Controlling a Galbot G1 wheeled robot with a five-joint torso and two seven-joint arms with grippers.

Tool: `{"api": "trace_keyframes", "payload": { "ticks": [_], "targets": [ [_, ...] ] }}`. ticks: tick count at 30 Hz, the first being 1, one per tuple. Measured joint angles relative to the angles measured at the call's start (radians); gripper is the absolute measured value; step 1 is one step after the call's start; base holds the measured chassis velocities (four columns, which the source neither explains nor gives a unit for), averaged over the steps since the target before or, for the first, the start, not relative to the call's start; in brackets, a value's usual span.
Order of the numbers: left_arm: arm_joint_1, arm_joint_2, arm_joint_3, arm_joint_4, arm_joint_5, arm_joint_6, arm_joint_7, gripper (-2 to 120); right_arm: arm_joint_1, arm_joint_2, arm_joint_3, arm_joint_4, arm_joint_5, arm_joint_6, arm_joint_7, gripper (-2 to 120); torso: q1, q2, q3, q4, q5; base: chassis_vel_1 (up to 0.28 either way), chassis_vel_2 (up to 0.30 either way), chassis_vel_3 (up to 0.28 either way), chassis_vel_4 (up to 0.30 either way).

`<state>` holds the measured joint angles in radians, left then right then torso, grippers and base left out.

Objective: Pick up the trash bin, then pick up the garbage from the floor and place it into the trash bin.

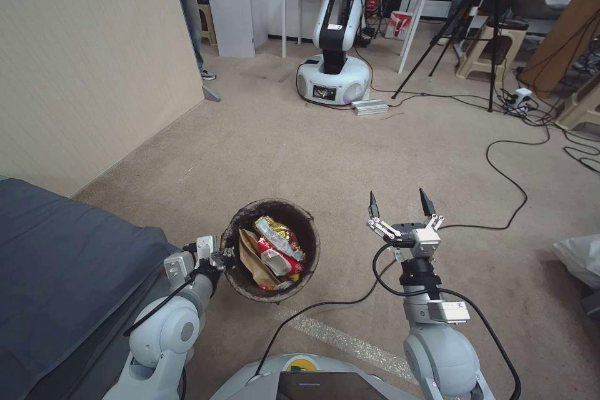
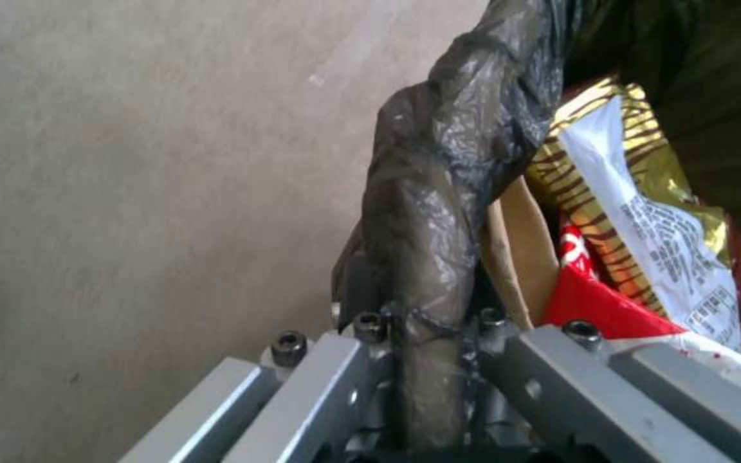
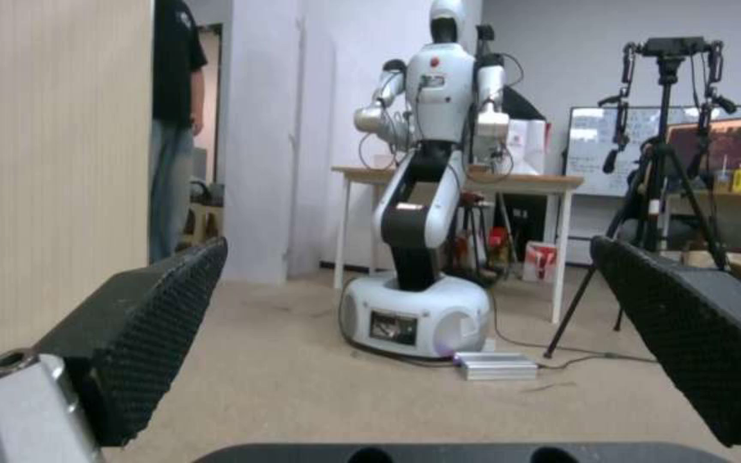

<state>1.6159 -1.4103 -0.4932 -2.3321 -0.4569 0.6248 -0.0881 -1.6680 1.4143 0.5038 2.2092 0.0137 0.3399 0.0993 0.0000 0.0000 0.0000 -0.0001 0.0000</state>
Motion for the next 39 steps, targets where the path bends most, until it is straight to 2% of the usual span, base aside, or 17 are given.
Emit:
{"api": "trace_keyframes", "payload": {
  "ticks": [3, 4, 6, 8, 15, 18, 22, 36, 39],
  "targets": [
    [-0.017, 0.002, -0.013, 0.013, -0.057, 0.061, -0.086, 0, -0.002, 0.002, 0.002, 0.002, -0.001, 0.006, -0.005, 100, 0.000, 0.000, 0.000, 0.0003, 0.0001, 0.000, 0.000, 0.000, 0.000],
    [-0.017, 0.002, -0.013, 0.013, -0.057, 0.061, -0.086, 0, -0.002, 0.002, 0.002, 0.002, -0.001, 0.006, -0.005, 100, 0.000, 0.000, 0.000, 0.0003, 0.0001, 0.000, 0.000, 0.000, 0.000],
    [-0.038, 0.002, -0.025, 0.047, -0.117, 0.089, -0.143, 0, -0.005, 0.003, 0.002, 0.002, -0.004, 0.012, -0.009, 100, 0.000, 0.000, 0.000, 0.0001, 0.0000, 0.000, 0.000, 0.000, 0.000],
    [-0.049, 0.000, -0.032, 0.077, -0.131, 0.091, -0.162, 0, -0.008, 0.004, 0.002, 0.002, -0.006, 0.016, -0.010, 100, 0.000, 0.000, 0.000, 0.0001, -0.0001, 0.000, 0.000, 0.000, 0.000],
    [-0.068, -0.001, -0.046, 0.141, -0.159, 0.090, -0.184, 0, -0.025, 0.003, 0.010, 0.003, -0.007, 0.029, -0.015, 100, 0.000, 0.000, 0.000, 0.0000, 0.0000, 0.000, 0.000, 0.000, 0.000],
    [-0.072, -0.006, -0.045, 0.167, -0.222, 0.104, -0.226, 0, -0.031, 0.004, 0.012, 0.007, -0.013, 0.031, -0.018, 100, 0.000, 0.000, 0.000, 0.0001, 0.0000, 0.000, 0.000, 0.000, 0.000],
    [-0.072, -0.007, -0.054, 0.176, -0.258, 0.110, -0.246, 0, -0.033, 0.009, 0.009, 0.006, -0.022, 0.035, -0.021, 100, 0.000, 0.000, 0.000, 0.0001, 0.0000, 0.000, 0.000, 0.000, 0.000],
    [-0.073, -0.014, -0.057, 0.218, -0.275, 0.111, -0.261, 0, -0.030, 0.013, 0.006, -0.002, -0.024, 0.042, -0.025, 100, 0.000, 0.000, 0.000, 0.0001, 0.0000, 0.000, 0.000, 0.000, 0.000],
    [-0.074, -0.015, -0.056, 0.227, -0.274, 0.111, -0.261, 6, -0.030, 0.015, 0.006, -0.004, -0.025, 0.044, -0.026, 100, 0.000, 0.000, 0.000, 0.0001, 0.0000, 0.000, 0.000, 0.000, 0.000]
  ]
}}
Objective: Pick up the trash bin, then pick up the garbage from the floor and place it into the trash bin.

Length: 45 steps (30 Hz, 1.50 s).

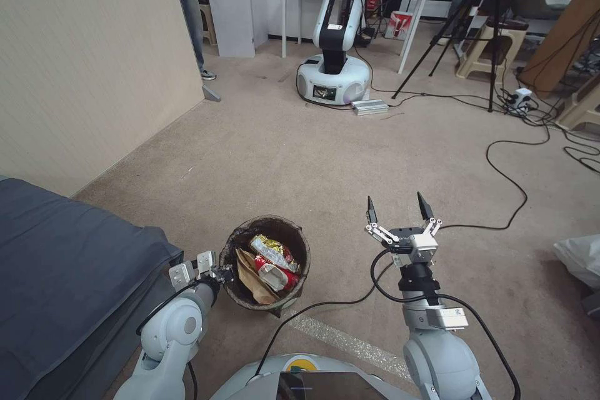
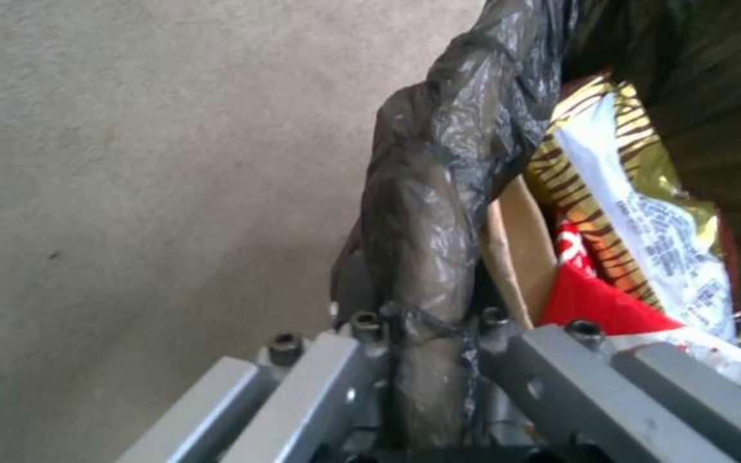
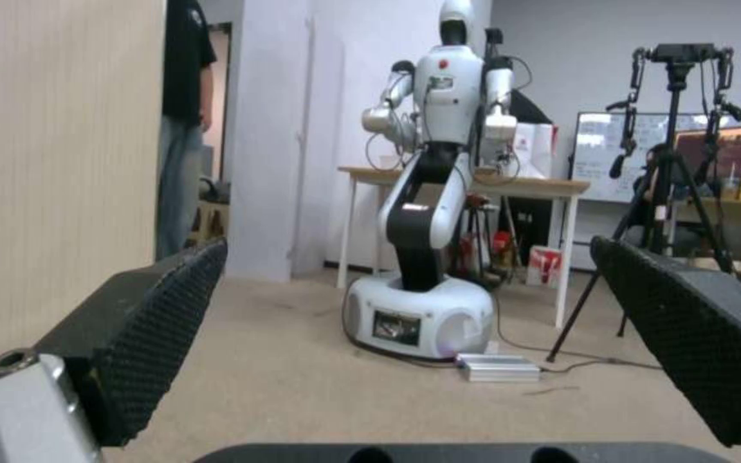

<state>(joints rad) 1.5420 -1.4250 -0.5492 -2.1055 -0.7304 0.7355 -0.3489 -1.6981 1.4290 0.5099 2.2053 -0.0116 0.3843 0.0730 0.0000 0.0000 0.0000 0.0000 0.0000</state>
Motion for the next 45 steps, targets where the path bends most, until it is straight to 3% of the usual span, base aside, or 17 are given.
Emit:
{"api": "trace_keyframes", "payload": {
  "ticks": [8, 10, 19, 23, 37, 41, 45],
  "targets": [
    [-0.001, -0.001, 0.002, 0.009, 0.002, 0.001, 0.003, 31, 0.000, 0.003, 0.000, -0.002, -0.004, 0.003, -0.002, 100, 0.000, 0.000, 0.000, 0.0000, 0.0000, 0.000, 0.000, 0.000, 0.000],
    [-0.003, -0.001, 0.004, 0.012, 0.005, 0.002, 0.011, 46, 0.000, 0.003, 0.000, -0.004, -0.007, 0.005, -0.004, 100, 0.000, 0.000, 0.000, 0.0000, 0.0000, 0.000, 0.000, 0.000, 0.000],
    [-0.014, 0.000, 0.009, 0.007, 0.004, 0.001, 0.036, 76, -0.001, 0.006, -0.003, -0.005, -0.011, 0.008, -0.009, 100, 0.000, 0.000, 0.000, -0.0001, 0.0001, 0.000, 0.000, 0.000, 0.000],
    [-0.017, -0.001, 0.009, 0.009, 0.002, 0.001, 0.033, 95, 0.000, 0.006, -0.003, -0.006, -0.011, 0.012, -0.012, 100, 0.000, 0.000, 0.000, 0.0001, 0.0001, 0.000, 0.000, 0.000, 0.000],
    [-0.026, 0.005, 0.008, 0.005, 0.002, -0.010, 0.042, 100, -0.002, 0.005, -0.004, -0.007, -0.011, 0.014, -0.019, 100, 0.000, 0.000, 0.000, 0.0000, 0.0000, 0.000, 0.000, 0.000, 0.000],
    [-0.022, 0.010, 0.011, -0.025, 0.002, -0.030, 0.069, 100, -0.005, 0.006, -0.003, -0.007, -0.012, 0.016, -0.019, 100, 0.000, 0.000, 0.000, -0.0001, 0.0000, 0.000, 0.000, 0.000, 0.000],
    [-0.013, 0.012, 0.024, -0.117, 0.027, -0.038, 0.092, 100, -0.006, 0.006, -0.003, -0.006, -0.013, 0.016, -0.020, 100, 0.000, 0.000, 0.000, 0.0000, 0.0000, 0.000, 0.000, 0.000, 0.000]
  ]
}}
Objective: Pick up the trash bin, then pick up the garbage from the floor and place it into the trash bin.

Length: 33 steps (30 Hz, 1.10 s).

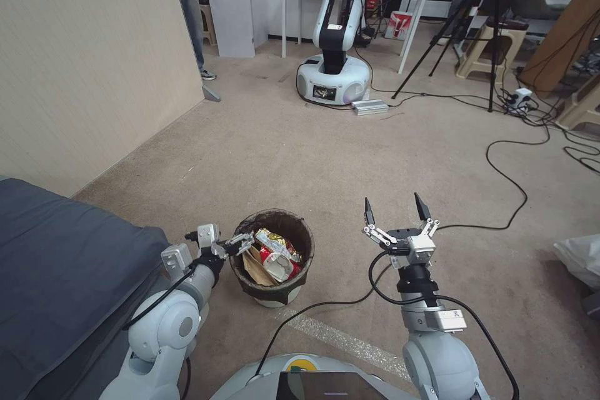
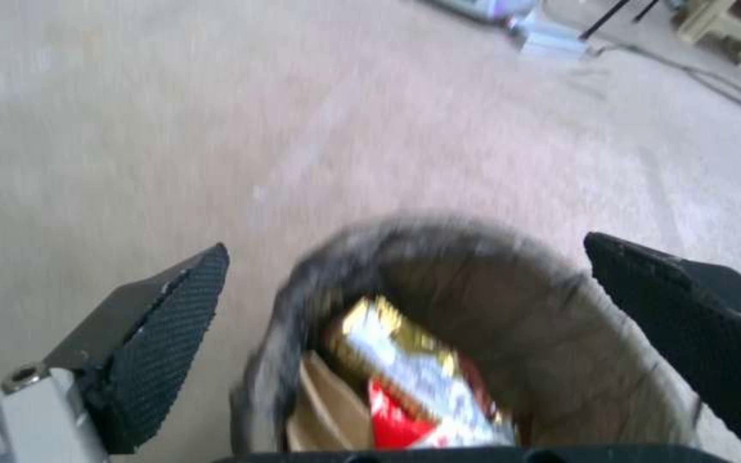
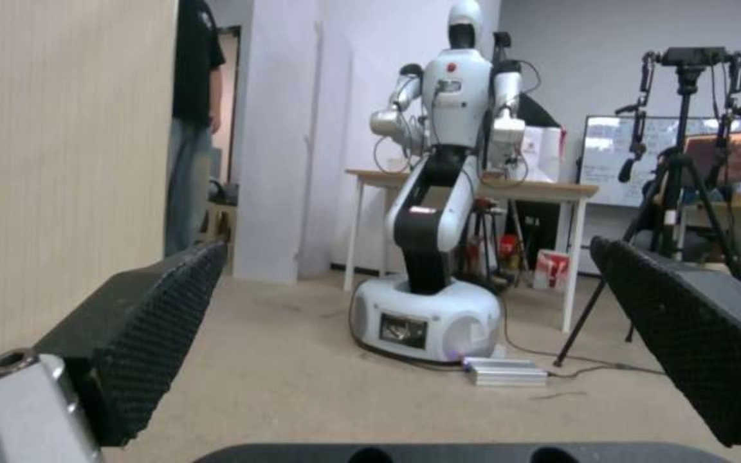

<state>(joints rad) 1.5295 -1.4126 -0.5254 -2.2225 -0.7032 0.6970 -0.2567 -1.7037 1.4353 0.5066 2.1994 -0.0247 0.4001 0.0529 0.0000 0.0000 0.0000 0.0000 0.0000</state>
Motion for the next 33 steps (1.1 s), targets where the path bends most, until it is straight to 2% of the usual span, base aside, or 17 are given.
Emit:
{"api": "trace_keyframes", "payload": {
  "ticks": [2, 3, 5, 6, 7, 8, 9, 11, 12, 13, 14, 16, 21, 33],
  "targets": [
    [0.007, 0.005, 0.008, -0.063, 0.079, -0.026, 0.035, 100, 0.001, 0.000, 0.000, 0.001, 0.000, 0.000, 0.000, 100, 0.000, 0.000, 0.000, -0.0001, 0.0001, 0.000, 0.000, 0.000, 0.000],
    [0.013, 0.009, 0.012, -0.095, 0.145, -0.053, 0.072, 100, 0.001, 0.001, 0.001, 0.001, 0.000, 0.000, 0.000, 100, 0.000, 0.000, 0.000, 0.0000, 0.0001, 0.000, 0.000, 0.000, 0.000],
    [0.017, 0.011, 0.015, -0.114, 0.185, -0.072, 0.094, 100, 0.001, 0.003, 0.001, 0.001, 0.000, 0.001, 0.000, 100, 0.000, 0.000, 0.000, 0.0000, 0.0001, 0.000, 0.000, 0.000, 0.000],
    [0.022, 0.013, 0.016, -0.116, 0.240, -0.125, 0.139, 100, 0.002, 0.006, 0.001, 0.000, -0.001, 0.005, 0.000, 100, 0.000, 0.000, 0.000, 0.0000, 0.0001, 0.000, 0.000, 0.000, 0.000],
    [0.028, 0.015, 0.016, -0.100, 0.314, -0.237, 0.193, 100, 0.001, 0.010, 0.001, -0.002, -0.004, 0.009, 0.000, 100, 0.000, 0.000, 0.000, 0.0000, 0.0001, 0.000, 0.000, 0.000, 0.000],
    [0.028, 0.015, 0.016, -0.100, 0.314, -0.237, 0.193, 100, 0.001, 0.010, 0.001, -0.002, -0.004, 0.009, 0.000, 100, 0.000, 0.000, 0.000, 0.0000, 0.0001, 0.000, 0.000, 0.000, 0.000],
    [0.036, 0.016, 0.014, -0.063, 0.431, -0.397, 0.273, 99, 0.001, 0.018, 0.006, -0.005, -0.015, 0.018, 0.000, 100, 0.000, 0.000, 0.000, 0.0000, 0.0001, 0.000, 0.000, 0.000, 0.000],
    [0.038, 0.012, 0.008, -0.014, 0.547, -0.544, 0.337, 99, -0.002, 0.031, 0.017, -0.008, -0.031, 0.026, 0.010, 100, 0.000, 0.000, 0.000, 0.0000, 0.0001, 0.000, 0.000, 0.000, 0.000],
    [0.039, 0.007, 0.006, 0.012, 0.587, -0.613, 0.349, 99, -0.008, 0.039, 0.025, -0.009, -0.038, 0.026, 0.029, 100, 0.000, 0.000, 0.000, 0.0001, 0.0000, 0.000, 0.000, 0.000, 0.000],
    [0.039, 0.007, 0.006, 0.012, 0.587, -0.613, 0.349, 99, -0.008, 0.039, 0.025, -0.009, -0.038, 0.026, 0.029, 100, 0.000, 0.000, 0.000, 0.0001, 0.0000, 0.000, 0.000, 0.000, 0.000],
    [0.039, 0.001, 0.004, 0.041, 0.622, -0.692, 0.351, 99, -0.016, 0.051, 0.035, -0.011, -0.045, 0.024, 0.052, 100, 0.000, 0.000, 0.000, 0.0000, 0.0000, 0.000, 0.000, 0.000, 0.000],
    [0.044, -0.006, 0.002, 0.071, 0.662, -0.769, 0.346, 99, -0.029, 0.064, 0.047, -0.017, -0.051, 0.023, 0.076, 100, 0.000, 0.000, 0.000, -0.0003, 0.0000, 0.000, 0.000, 0.000, 0.000],
    [0.064, -0.008, 0.002, 0.098, 0.686, -0.830, 0.323, 100, -0.062, 0.090, 0.072, -0.048, -0.053, 0.057, 0.091, 100, 0.000, 0.000, 0.000, -0.0001, 0.0000, 0.000, 0.000, 0.000, 0.000],
    [0.065, -0.009, 0.000, 0.120, 0.693, -0.850, 0.297, 100, -0.066, 0.099, 0.095, -0.071, -0.058, 0.071, 0.091, 100, 0.000, 0.000, 0.000, 0.0000, 0.0000, 0.000, 0.000, 0.000, 0.000]
  ]
}}
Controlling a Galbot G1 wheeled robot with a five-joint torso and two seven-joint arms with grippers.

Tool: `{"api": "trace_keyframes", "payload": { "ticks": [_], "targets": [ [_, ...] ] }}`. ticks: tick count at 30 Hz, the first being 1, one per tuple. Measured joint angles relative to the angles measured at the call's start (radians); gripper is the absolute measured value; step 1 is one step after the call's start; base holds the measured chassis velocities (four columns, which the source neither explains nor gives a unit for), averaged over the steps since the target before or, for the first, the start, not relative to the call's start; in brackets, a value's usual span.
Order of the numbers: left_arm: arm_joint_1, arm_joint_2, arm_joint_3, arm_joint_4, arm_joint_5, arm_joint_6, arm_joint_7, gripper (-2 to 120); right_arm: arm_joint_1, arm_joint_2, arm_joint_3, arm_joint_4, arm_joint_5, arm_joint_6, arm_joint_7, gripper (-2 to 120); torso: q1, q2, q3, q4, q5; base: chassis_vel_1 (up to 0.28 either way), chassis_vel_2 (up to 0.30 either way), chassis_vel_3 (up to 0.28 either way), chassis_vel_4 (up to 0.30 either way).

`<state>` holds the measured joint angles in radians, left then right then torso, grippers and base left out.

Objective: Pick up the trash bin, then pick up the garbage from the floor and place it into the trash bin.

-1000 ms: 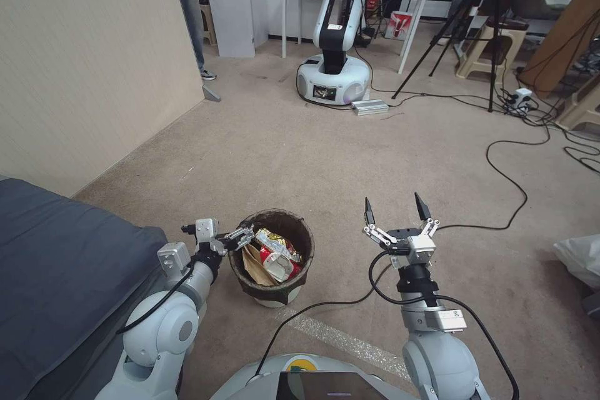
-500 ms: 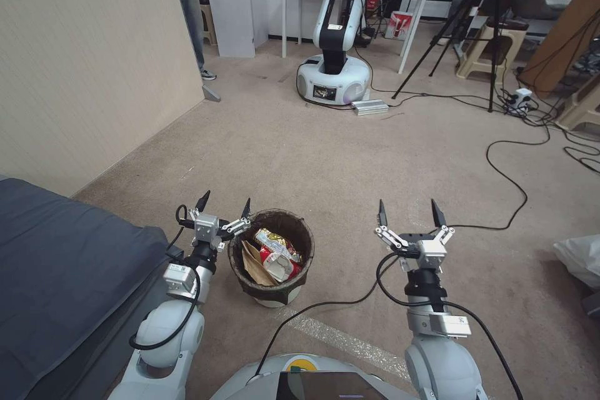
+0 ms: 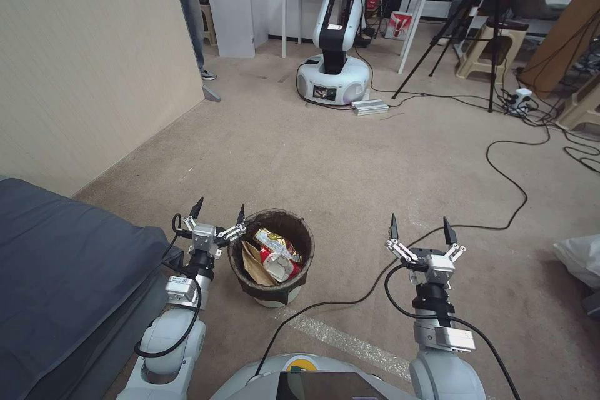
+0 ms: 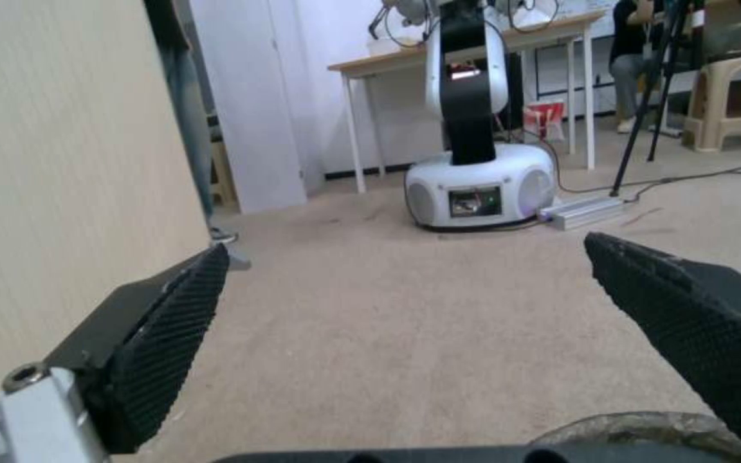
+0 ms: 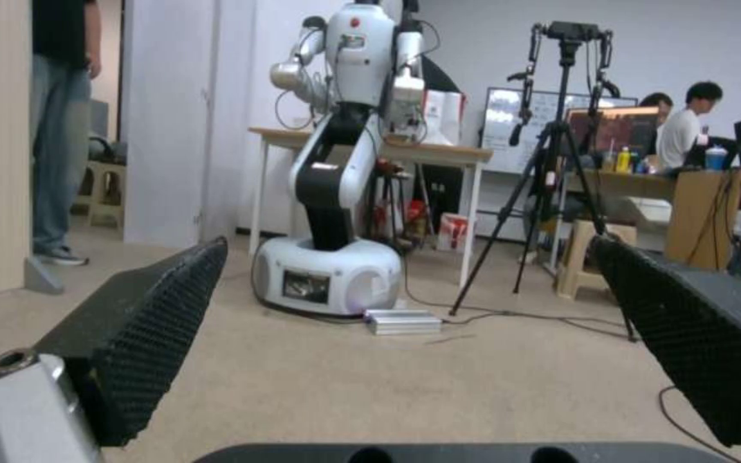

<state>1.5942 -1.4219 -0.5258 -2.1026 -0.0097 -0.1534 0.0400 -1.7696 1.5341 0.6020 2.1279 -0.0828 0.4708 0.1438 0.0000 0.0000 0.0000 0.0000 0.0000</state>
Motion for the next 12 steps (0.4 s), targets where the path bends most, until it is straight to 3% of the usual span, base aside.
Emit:
{"api": "trace_keyframes", "payload": {
  "ticks": [12],
  "targets": [
    [0.000, 0.000, 0.000, 0.000, -0.002, 0.003, -0.001, 100, 0.001, 0.000, 0.000, 0.000, 0.000, -0.001, 0.000, 100, 0.000, 0.000, 0.000, 0.0000, 0.0000, 0.000, 0.000, 0.000, 0.000]
  ]
}}
